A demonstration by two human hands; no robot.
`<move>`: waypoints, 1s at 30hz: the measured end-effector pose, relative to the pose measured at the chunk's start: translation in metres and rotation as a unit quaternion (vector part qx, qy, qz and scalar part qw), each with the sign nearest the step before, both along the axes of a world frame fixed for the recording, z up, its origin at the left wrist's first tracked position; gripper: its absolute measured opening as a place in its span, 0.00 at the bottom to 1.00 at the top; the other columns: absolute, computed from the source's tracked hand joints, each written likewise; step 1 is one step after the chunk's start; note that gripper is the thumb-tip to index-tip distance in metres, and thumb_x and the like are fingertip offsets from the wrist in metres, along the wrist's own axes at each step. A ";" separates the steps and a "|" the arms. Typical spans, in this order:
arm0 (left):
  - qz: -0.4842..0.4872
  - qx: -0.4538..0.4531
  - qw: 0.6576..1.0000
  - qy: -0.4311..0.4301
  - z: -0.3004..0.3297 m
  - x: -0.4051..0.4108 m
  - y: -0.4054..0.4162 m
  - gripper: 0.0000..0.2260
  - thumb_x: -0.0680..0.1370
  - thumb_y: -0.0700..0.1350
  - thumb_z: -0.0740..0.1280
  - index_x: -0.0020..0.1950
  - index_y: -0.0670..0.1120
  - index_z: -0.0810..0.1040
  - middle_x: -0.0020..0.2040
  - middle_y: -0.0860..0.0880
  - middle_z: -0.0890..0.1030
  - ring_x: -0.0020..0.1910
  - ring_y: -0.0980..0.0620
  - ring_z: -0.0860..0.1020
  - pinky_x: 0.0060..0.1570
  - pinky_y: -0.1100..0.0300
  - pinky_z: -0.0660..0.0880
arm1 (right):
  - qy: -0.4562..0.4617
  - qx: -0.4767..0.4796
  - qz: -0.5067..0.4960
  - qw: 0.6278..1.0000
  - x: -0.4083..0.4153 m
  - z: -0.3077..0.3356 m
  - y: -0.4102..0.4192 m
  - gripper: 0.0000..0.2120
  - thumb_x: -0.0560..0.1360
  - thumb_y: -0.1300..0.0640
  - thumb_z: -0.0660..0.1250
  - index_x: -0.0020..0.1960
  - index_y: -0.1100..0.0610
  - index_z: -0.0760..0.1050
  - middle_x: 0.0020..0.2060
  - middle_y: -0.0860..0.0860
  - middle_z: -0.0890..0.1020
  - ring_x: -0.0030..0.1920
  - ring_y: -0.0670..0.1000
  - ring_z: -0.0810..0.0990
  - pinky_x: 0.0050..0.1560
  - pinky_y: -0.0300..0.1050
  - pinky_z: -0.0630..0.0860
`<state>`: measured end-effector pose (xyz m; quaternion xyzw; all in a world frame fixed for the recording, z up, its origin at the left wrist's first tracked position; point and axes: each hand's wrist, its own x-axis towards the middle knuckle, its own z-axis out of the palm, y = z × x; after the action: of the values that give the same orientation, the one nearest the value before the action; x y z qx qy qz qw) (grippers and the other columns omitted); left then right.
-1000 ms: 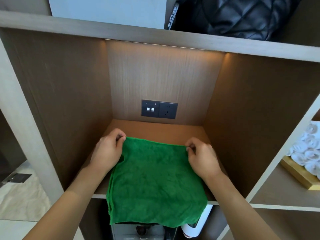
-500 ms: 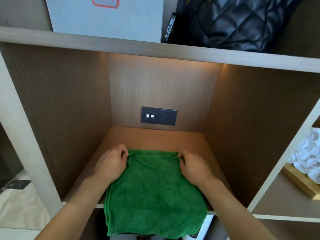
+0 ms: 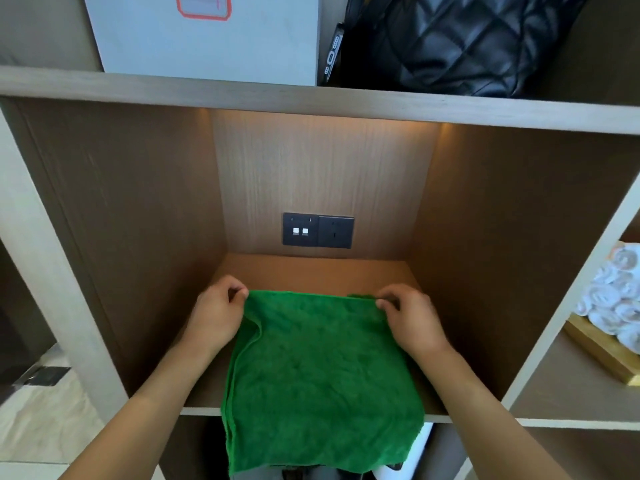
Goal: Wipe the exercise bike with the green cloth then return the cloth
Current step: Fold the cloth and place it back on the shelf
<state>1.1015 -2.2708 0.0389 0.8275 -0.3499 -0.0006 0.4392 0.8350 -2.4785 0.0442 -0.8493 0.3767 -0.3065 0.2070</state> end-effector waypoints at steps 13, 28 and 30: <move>0.032 0.052 0.998 -0.019 0.010 0.020 -0.022 0.05 0.84 0.43 0.66 0.51 0.48 0.82 0.52 0.45 0.85 0.54 0.41 0.82 0.54 0.49 0.79 | -0.046 0.067 0.006 0.997 0.050 0.011 -0.022 0.03 0.75 0.62 0.78 0.43 0.57 0.86 0.38 0.49 0.85 0.44 0.51 0.83 0.47 0.42 0.76; 0.027 0.141 0.986 -0.079 0.010 0.002 -0.014 0.10 0.85 0.47 0.65 0.63 0.45 0.82 0.62 0.42 0.78 0.61 0.38 0.79 0.57 0.48 0.77 | 0.175 -0.028 -0.039 0.983 0.044 0.001 -0.020 0.09 0.83 0.62 0.62 0.57 0.58 0.80 0.58 0.58 0.77 0.61 0.63 0.77 0.58 0.52 0.72; -0.008 0.138 0.986 -0.098 0.014 -0.019 0.002 0.14 0.84 0.47 0.67 0.69 0.46 0.79 0.65 0.43 0.76 0.65 0.40 0.77 0.65 0.46 0.76 | 0.213 -0.060 -0.036 0.974 0.035 0.008 -0.005 0.12 0.86 0.54 0.60 0.62 0.55 0.79 0.62 0.55 0.75 0.66 0.60 0.74 0.64 0.56 0.70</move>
<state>1.0826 -2.2690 0.0527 0.8733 -0.3944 0.0287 0.2845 0.8698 -2.4833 0.0526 -0.8921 0.4229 -0.1475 0.0591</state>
